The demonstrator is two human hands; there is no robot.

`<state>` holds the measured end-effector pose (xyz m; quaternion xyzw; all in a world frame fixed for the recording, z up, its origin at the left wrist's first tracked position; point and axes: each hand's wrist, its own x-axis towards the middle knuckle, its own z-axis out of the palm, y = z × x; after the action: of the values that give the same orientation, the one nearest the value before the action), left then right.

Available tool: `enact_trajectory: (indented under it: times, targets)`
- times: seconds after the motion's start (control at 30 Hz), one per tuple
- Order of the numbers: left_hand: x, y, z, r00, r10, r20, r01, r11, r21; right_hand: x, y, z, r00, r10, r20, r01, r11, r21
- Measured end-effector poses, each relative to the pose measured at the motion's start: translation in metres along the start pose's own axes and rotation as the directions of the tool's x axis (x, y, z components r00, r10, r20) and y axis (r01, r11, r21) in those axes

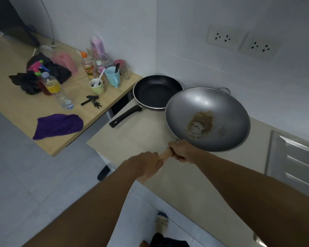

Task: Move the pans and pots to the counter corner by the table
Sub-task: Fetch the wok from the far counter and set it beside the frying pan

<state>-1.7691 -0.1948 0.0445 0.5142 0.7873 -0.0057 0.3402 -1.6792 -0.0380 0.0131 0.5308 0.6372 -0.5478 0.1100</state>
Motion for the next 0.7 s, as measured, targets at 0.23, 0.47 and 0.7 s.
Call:
enact_trajectory:
  times: [0.23, 0.47, 0.7]
  targets:
    - [0.018, -0.044, -0.046, 1.0, 0.023, -0.01, -0.019, 0.962, 0.272, 0.016, -0.041, -0.009, 0.997, -0.005, 0.074, 0.023, 0.97, -0.243]
    - [0.048, -0.072, -0.096, 0.993, 0.035, -0.112, 0.031, 0.842, 0.538, 0.051, -0.074, -0.022, 0.884, -0.467, 0.018, 0.352, 0.64, -0.683]
    - [0.083, -0.099, -0.129, 0.978, 0.144, -0.154, -0.009, 0.756, 0.654, 0.076, -0.085, -0.021, 0.775, -0.625, 0.09, 0.509, 0.534, -0.675]
